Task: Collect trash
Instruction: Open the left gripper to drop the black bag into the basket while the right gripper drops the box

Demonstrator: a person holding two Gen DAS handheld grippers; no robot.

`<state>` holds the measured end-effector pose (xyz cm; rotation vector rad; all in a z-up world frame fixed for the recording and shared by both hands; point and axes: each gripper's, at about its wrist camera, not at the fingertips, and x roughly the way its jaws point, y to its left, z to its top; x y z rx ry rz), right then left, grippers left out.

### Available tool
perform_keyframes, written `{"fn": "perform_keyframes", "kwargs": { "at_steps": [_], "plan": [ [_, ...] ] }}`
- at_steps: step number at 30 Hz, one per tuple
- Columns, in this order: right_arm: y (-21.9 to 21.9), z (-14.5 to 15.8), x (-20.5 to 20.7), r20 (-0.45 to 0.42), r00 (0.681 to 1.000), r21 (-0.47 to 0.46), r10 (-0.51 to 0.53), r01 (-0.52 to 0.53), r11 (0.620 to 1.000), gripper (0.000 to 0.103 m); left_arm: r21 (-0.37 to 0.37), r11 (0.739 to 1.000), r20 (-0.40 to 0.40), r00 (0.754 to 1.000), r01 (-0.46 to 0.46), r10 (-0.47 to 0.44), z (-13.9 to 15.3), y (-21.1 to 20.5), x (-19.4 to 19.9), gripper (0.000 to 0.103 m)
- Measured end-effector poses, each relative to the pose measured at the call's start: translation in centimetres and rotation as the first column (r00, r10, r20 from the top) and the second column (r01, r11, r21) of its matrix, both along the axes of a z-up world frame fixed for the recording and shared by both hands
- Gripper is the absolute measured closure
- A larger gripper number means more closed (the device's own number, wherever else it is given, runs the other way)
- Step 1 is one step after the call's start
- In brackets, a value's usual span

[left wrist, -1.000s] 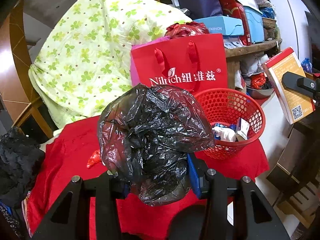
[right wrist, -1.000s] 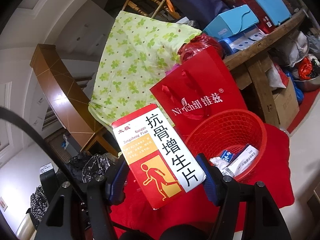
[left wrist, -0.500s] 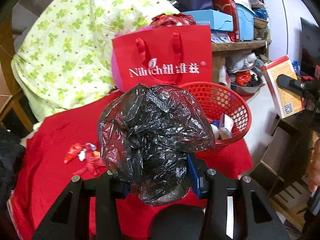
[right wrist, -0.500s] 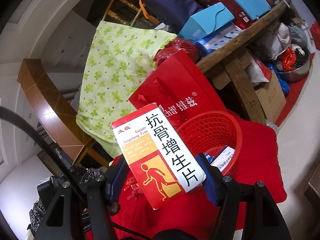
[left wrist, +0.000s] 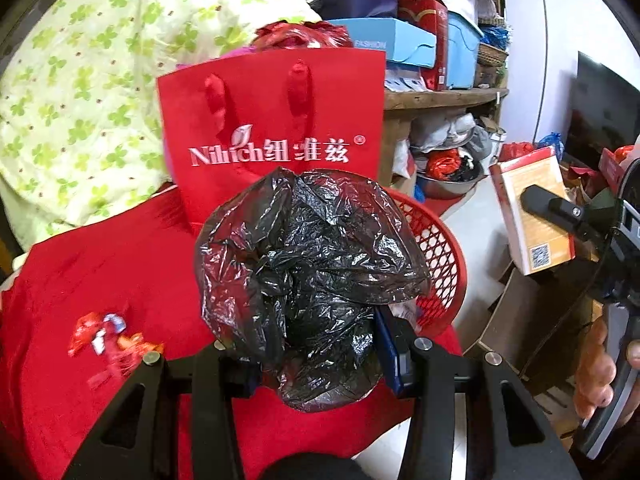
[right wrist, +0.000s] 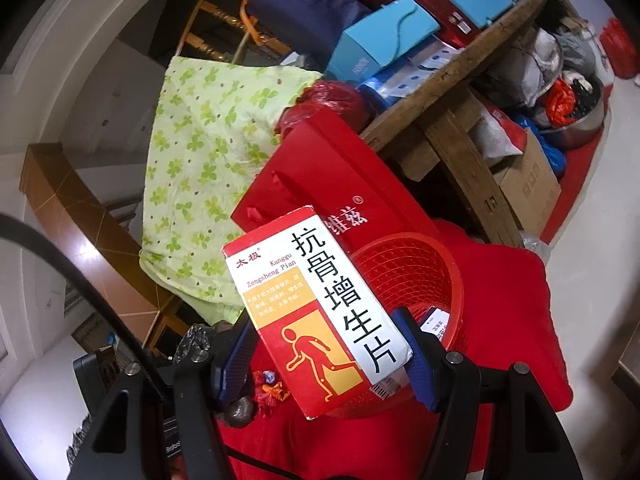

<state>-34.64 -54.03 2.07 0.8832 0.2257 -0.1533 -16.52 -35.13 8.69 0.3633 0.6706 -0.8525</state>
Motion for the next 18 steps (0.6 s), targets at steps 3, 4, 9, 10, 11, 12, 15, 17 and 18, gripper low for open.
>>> {"fn": "perform_keyframes", "kwargs": {
  "at_steps": [3,4,9,10,11,12,15,17,18],
  "plan": [
    [-1.1,-0.9,1.3,-0.018,1.000,0.031,-0.013,0.013,0.999,0.033,-0.012,1.000,-0.032,0.999,0.018,-0.019,-0.8,-1.5,0.9,0.054],
    [-1.1,-0.9,1.3,-0.018,1.000,0.031,-0.013,0.013,0.999,0.033,-0.016,0.999,-0.042,0.999,0.029,-0.030,-1.3,-2.1,1.3,0.054],
    [-2.7,-2.7,3.9,-0.056,0.998,0.092,-0.023,0.028,0.995,0.032,-0.027,0.997,-0.068,0.995,0.067,-0.068,-3.2,-4.1,2.6,0.046],
    [-3.2,-3.3,4.6,-0.061,0.998,0.113,-0.024,0.031,0.993,0.032,-0.026,0.998,-0.071,0.995,0.065,-0.066,-3.6,-4.4,2.9,0.039],
    [-3.7,-3.8,5.4,-0.069,0.997,0.135,-0.027,0.036,0.990,0.031,-0.027,0.998,-0.071,0.995,0.061,-0.063,-4.0,-4.5,3.1,0.036],
    [-4.0,-4.3,5.9,-0.075,0.997,0.156,-0.026,0.038,0.987,0.030,-0.030,0.998,-0.073,0.996,0.056,-0.059,-4.3,-4.4,3.4,0.036],
    [-4.8,-5.4,7.7,-0.053,0.999,0.237,0.008,0.005,0.971,0.026,-0.032,0.999,-0.086,0.995,0.039,-0.042,-4.6,-3.4,4.1,0.036],
    [-4.5,-5.1,8.2,-0.043,0.999,0.226,0.011,-0.001,0.974,0.024,-0.037,0.999,-0.080,0.997,0.020,-0.023,-4.4,-2.0,4.2,0.035],
    [-4.1,-4.8,8.2,-0.037,0.999,0.209,0.011,-0.003,0.978,0.024,-0.040,0.999,-0.076,0.997,0.015,-0.018,-4.3,-1.3,4.2,0.034]
  ]
}}
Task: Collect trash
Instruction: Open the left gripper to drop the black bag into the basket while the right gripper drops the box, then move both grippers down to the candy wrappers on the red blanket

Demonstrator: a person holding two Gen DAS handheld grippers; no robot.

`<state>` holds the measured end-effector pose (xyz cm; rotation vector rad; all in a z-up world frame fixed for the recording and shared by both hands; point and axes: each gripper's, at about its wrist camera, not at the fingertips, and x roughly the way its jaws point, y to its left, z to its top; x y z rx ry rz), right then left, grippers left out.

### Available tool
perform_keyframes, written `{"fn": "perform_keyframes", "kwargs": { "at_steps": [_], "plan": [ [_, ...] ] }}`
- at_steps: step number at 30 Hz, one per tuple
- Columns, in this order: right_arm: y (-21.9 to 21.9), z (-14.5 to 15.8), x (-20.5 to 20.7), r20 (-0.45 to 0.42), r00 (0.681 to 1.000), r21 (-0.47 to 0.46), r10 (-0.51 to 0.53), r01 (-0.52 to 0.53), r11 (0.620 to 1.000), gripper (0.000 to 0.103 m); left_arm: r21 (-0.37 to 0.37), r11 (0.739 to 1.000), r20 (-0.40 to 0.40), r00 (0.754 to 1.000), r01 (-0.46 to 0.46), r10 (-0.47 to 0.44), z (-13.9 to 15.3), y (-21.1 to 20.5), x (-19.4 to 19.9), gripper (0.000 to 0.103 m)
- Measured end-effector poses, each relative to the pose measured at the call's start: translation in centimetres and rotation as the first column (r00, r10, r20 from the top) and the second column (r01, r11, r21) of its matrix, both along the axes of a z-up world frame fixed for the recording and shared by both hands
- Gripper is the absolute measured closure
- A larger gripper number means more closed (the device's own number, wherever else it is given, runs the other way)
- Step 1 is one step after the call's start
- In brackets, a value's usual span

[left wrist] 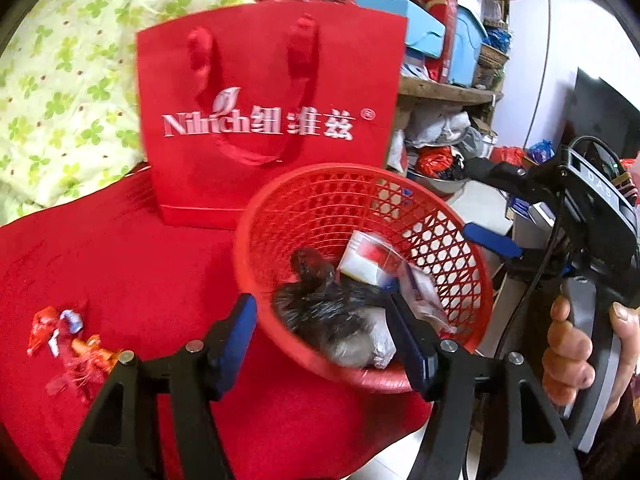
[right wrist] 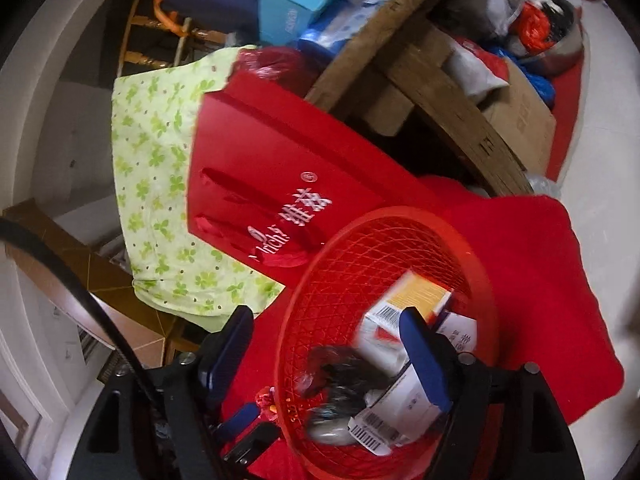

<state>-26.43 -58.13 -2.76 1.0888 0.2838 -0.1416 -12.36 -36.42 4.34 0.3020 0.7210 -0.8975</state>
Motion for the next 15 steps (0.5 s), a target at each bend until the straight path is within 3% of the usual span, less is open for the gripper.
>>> {"fn": "perform_keyframes", "kwargs": {
  "at_steps": [10,15],
  "plan": [
    [5.0,3.5,-2.8,0.026,1.000,-0.146,0.009,-0.005,0.989,0.024,0.026,0.993,0.041,0.993,-0.113,0.112,-0.4,9.8,-1.7,0.030],
    [9.2,6.5,-2.7,0.046,0.996,-0.207,0.077,-0.066,0.976,0.024,0.025,0.978,0.046,0.978,-0.205,0.204,-0.4,15.5,-1.8,0.030]
  ]
}}
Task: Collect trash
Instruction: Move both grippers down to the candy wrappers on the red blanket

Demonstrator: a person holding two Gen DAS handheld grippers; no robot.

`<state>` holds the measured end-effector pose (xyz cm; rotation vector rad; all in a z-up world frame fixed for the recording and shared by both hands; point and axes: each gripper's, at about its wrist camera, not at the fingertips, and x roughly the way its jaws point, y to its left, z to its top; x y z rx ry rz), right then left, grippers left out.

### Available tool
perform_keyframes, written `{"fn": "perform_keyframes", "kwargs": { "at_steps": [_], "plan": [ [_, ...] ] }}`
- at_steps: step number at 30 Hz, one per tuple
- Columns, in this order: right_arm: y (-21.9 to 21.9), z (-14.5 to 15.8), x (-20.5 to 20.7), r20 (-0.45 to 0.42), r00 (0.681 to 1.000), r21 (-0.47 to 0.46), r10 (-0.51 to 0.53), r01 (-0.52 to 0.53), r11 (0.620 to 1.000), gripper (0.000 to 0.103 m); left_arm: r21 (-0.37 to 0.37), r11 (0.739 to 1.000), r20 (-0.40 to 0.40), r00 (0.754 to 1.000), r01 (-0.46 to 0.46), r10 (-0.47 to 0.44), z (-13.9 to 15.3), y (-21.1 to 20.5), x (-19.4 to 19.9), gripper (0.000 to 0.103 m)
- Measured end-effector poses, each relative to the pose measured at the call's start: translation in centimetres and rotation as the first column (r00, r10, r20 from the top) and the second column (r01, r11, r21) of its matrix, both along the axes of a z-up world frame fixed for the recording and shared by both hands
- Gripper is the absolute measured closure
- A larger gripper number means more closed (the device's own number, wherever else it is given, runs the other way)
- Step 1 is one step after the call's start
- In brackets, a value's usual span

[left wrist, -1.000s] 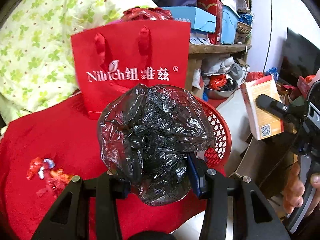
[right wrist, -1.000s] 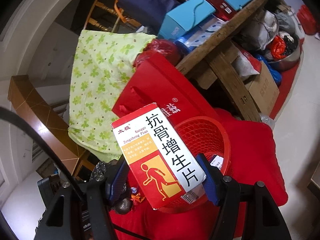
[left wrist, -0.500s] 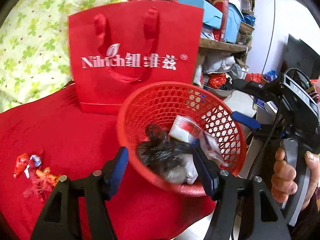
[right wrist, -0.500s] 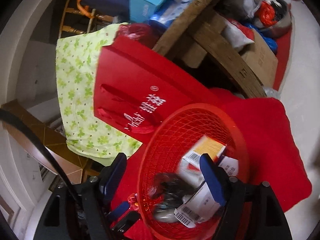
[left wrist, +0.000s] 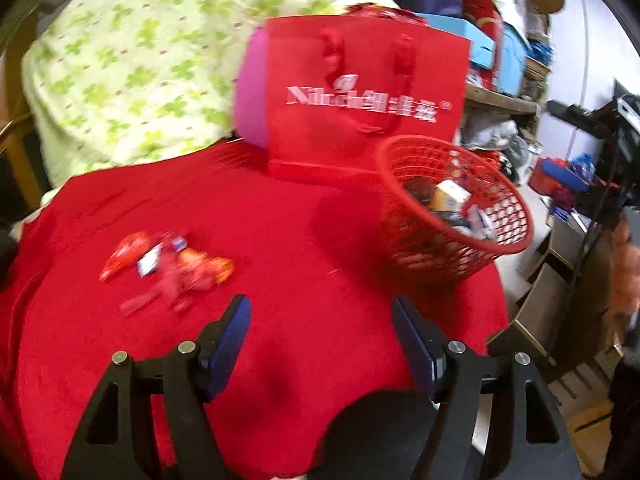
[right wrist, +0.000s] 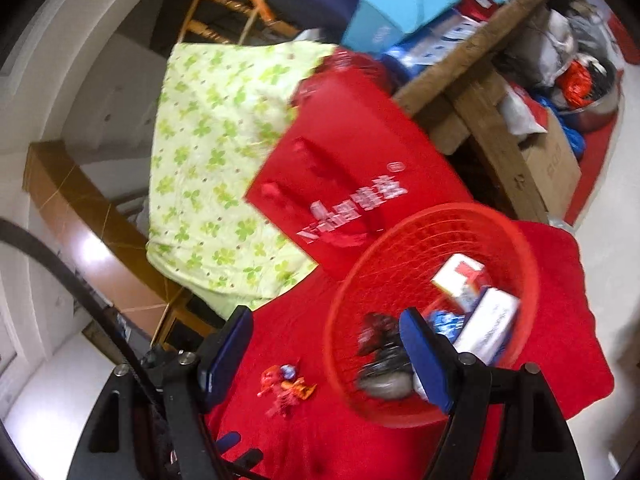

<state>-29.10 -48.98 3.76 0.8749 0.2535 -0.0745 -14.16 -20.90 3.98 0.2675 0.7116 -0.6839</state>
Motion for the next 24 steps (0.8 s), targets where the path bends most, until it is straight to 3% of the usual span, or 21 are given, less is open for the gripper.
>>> {"fn": "perform_keyframes", "kwargs": {
  "at_steps": [8,15,24],
  "plan": [
    [6.4,3.5,1.7,0.022,0.993,-0.089,0.118,-0.116,0.989,0.024,-0.010,0.980,0.052,0.979,-0.198,0.199,0.2,10.5,0.1,0.027],
    [13.6,6.6,3.3,0.019,0.968,-0.199,0.249,-0.241,0.950,0.024,-0.005,0.924,0.072,0.922,-0.382,0.381,-0.7,19.6,-0.5,0.027],
    [20.7,8.8,3.8,0.005,0.926,-0.281,0.377,-0.361,0.889,0.024,-0.033,0.868,0.098,0.862,-0.496,0.497,-0.7,27.3,-3.3,0.026]
  ]
}}
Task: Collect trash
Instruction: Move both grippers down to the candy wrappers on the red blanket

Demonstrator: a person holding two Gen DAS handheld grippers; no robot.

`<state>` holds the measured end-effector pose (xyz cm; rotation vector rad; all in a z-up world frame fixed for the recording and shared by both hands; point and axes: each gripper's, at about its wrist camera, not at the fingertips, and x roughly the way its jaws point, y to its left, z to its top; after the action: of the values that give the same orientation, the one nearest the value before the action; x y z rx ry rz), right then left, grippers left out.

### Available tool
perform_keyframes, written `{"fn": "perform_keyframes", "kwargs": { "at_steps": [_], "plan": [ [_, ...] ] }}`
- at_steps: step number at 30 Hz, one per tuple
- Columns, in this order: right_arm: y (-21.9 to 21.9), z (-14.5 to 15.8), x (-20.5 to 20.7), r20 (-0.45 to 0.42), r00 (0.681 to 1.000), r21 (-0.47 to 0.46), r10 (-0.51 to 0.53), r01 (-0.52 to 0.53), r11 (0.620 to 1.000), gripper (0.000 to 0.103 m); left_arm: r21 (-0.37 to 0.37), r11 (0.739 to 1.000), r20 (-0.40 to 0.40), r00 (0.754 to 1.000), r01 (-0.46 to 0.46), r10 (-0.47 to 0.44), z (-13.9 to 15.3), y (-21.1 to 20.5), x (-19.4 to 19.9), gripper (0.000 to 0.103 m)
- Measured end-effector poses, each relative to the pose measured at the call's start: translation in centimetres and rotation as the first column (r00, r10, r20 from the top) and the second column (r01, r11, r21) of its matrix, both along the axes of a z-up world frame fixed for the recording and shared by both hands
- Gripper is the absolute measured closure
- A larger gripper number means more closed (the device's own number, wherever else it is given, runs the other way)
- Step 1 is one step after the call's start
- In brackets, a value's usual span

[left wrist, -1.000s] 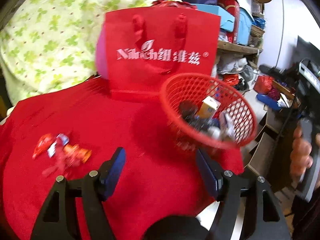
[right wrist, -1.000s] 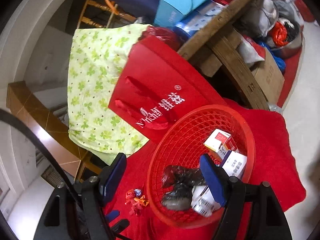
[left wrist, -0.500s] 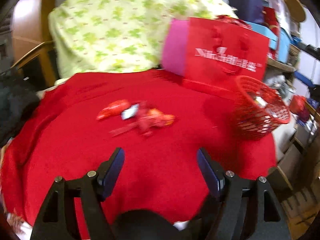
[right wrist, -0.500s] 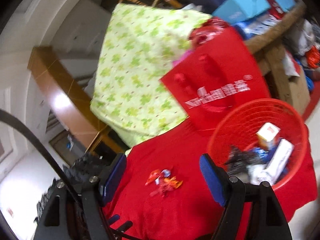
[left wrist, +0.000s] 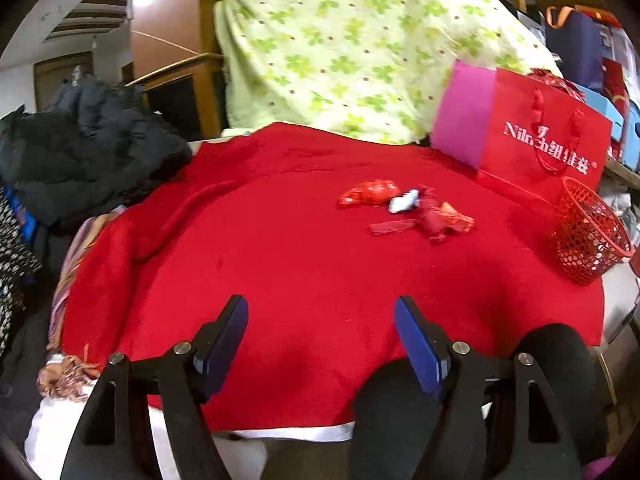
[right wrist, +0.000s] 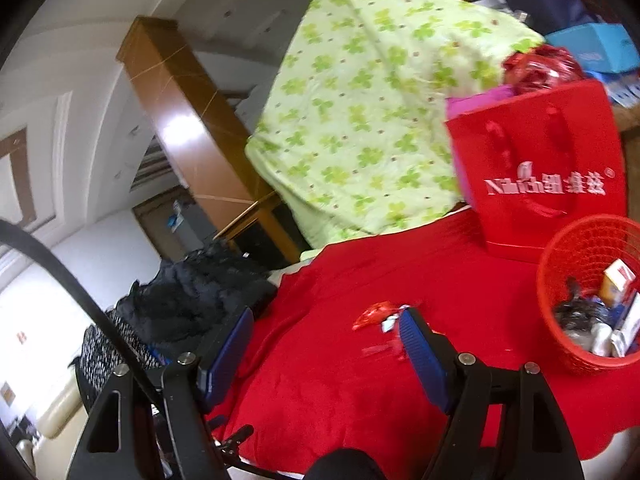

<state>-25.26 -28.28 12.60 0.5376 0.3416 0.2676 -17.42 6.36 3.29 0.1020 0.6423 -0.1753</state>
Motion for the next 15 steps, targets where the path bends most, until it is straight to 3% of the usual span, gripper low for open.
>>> {"fn": "perform_keyframes", "kwargs": {
  "at_steps": [5,11,15],
  "plan": [
    [2.0,-0.5,2.1,-0.020,0.999,-0.009,0.046,-0.046,0.999,0.024,-0.006,0.998,-0.026,0.998,-0.057,0.057,-1.4,2.4,0.4,0.023],
    [3.4,-5.5,6.5,-0.152,0.984,0.001,0.088,-0.089,0.996,0.024,-0.014,0.997,-0.131,0.988,-0.080,0.078,-4.9,3.5,2.2,0.023],
    [3.0,-9.7,9.9,-0.264,0.958,0.047,0.108,-0.099,0.994,0.024,0.013,0.998,-0.181,0.981,-0.064,0.065,-6.8,2.5,3.5,0.023]
  ]
}}
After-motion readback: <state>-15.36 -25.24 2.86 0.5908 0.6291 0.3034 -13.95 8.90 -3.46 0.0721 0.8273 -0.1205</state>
